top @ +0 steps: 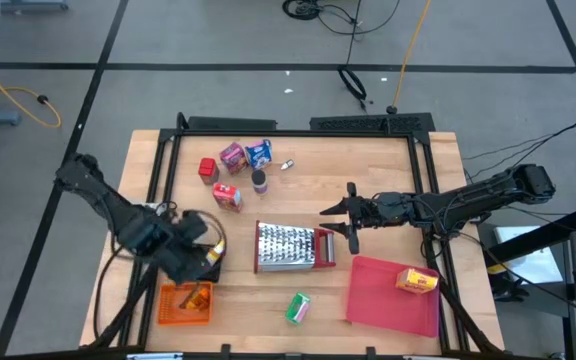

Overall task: Pick & Place Kitchen Items
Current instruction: Put the red cereal box into the pink bin

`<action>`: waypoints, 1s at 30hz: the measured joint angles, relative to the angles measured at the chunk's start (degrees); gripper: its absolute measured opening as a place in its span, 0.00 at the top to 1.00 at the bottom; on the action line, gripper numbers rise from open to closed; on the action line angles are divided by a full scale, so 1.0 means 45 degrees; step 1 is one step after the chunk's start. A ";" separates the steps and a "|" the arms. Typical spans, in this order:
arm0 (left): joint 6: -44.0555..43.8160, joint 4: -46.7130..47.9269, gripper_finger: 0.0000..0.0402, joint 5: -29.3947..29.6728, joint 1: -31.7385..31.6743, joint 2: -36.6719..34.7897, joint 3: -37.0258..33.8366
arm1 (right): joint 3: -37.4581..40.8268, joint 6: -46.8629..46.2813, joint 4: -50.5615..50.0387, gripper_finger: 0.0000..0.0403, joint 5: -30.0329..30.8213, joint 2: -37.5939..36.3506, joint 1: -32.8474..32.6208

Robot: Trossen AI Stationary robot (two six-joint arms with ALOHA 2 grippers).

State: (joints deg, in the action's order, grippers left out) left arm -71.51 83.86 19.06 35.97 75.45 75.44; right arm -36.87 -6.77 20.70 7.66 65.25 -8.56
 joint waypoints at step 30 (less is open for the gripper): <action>1.4905 -0.0870 0.43 0.0474 -0.9582 -0.0125 0.0000 | 0.0001 0.0089 -0.0001 0.65 -0.0005 0.0000 -0.0005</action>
State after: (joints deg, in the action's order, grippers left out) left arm -4.43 79.95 21.20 -7.15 74.89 75.44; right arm -36.86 -6.37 20.70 7.64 65.25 -8.58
